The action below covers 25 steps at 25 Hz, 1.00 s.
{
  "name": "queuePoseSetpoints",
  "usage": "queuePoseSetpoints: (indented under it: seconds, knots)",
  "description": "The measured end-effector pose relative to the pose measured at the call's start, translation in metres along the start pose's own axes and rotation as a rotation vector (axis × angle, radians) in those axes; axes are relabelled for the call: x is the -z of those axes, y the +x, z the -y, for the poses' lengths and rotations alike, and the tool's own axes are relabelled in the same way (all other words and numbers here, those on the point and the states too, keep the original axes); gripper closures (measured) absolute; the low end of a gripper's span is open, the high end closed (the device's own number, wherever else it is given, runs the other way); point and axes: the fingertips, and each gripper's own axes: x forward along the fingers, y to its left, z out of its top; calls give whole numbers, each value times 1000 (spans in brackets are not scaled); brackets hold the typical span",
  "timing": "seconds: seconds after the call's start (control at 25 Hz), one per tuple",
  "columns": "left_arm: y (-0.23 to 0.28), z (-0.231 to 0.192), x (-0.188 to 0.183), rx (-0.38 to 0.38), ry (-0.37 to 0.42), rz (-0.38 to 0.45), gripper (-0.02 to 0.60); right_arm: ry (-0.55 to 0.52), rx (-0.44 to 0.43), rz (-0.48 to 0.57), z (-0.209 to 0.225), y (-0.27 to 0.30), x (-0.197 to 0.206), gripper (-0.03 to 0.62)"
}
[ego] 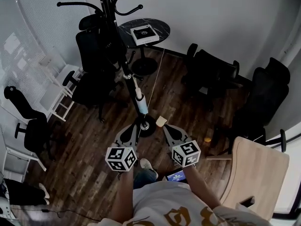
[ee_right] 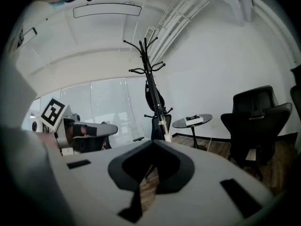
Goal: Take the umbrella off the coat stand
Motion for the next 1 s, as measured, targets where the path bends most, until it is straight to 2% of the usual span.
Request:
queuePoseSetpoints:
  seconds: [0.44, 1.0]
  knots:
    - [44, -28, -6, 19, -7, 18, 561, 1, -28, -32, 13, 49, -5, 582]
    - [122, -85, -40, 62, 0, 27, 561, -13, -26, -36, 42, 142, -31, 582]
